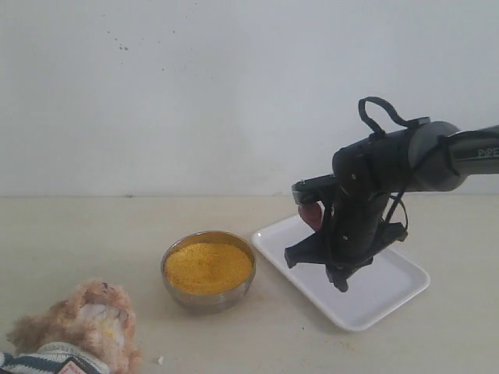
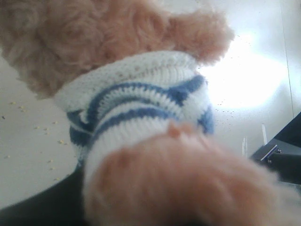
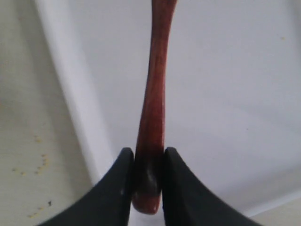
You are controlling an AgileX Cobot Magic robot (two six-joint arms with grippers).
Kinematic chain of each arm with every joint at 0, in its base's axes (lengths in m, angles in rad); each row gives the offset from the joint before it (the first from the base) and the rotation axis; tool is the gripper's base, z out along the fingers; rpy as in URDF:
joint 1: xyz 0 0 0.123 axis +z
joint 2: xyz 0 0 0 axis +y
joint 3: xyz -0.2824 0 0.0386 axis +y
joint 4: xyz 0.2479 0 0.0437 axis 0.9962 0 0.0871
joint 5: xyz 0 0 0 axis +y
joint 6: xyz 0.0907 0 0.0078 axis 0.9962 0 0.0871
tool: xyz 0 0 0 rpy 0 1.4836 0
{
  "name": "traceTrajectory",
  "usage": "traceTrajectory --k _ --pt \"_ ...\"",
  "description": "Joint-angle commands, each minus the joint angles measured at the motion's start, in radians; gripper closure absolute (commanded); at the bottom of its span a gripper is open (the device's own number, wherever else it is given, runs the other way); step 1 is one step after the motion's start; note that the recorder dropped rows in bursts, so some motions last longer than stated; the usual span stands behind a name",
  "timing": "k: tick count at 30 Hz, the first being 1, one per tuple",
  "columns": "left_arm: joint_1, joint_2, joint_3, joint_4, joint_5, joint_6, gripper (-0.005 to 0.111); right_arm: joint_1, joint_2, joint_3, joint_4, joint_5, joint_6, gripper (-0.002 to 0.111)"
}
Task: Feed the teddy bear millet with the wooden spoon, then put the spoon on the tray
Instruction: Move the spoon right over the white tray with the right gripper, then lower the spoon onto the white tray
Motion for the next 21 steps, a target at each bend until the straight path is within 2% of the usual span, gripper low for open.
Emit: traceTrajectory --k 1,21 --pt "0.001 0.001 0.002 -0.018 0.023 0.004 0.103 -0.040 0.015 -0.009 0.019 0.014 0.005 0.108" --pt "0.001 0.001 0.002 -0.018 0.023 0.004 0.103 -0.040 0.046 -0.009 0.059 -0.048 -0.029 0.108"
